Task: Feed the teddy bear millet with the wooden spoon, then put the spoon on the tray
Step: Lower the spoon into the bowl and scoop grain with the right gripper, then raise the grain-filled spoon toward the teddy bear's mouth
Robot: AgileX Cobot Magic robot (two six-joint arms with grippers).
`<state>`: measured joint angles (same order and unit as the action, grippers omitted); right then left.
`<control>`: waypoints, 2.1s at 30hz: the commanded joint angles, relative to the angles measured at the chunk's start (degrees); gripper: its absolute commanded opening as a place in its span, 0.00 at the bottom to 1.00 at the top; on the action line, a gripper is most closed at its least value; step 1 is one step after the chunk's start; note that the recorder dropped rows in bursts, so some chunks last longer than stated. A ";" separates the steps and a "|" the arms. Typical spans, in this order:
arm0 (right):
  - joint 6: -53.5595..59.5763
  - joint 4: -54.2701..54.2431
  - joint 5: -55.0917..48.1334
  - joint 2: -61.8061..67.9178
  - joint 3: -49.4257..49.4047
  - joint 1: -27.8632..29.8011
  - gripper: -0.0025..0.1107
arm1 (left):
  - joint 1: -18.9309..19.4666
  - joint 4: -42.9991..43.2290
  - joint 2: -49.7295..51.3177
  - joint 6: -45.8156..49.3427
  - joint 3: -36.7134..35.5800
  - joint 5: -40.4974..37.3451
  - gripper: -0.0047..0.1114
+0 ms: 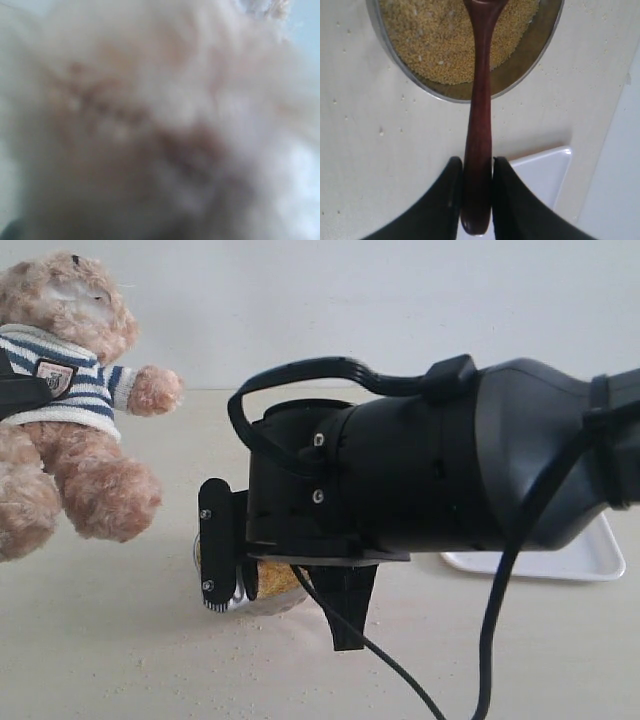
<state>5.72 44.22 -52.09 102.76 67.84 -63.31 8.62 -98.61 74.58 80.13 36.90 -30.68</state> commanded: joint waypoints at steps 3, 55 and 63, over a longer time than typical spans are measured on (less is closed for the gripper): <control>-1.34 -1.62 -0.02 -2.63 0.26 0.42 0.02 | 0.15 -0.44 -0.61 0.45 -0.18 -0.84 0.08; 12.81 -35.36 7.01 -13.50 0.26 16.37 0.02 | 0.15 4.68 -6.65 -0.40 -8.57 -5.17 0.08; 13.07 -36.65 6.19 -13.50 0.26 16.37 0.02 | 0.15 4.80 -6.54 -0.40 -9.98 -0.77 0.08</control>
<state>18.38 7.96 -45.09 89.92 67.84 -47.37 8.62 -93.31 68.47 80.04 27.08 -32.95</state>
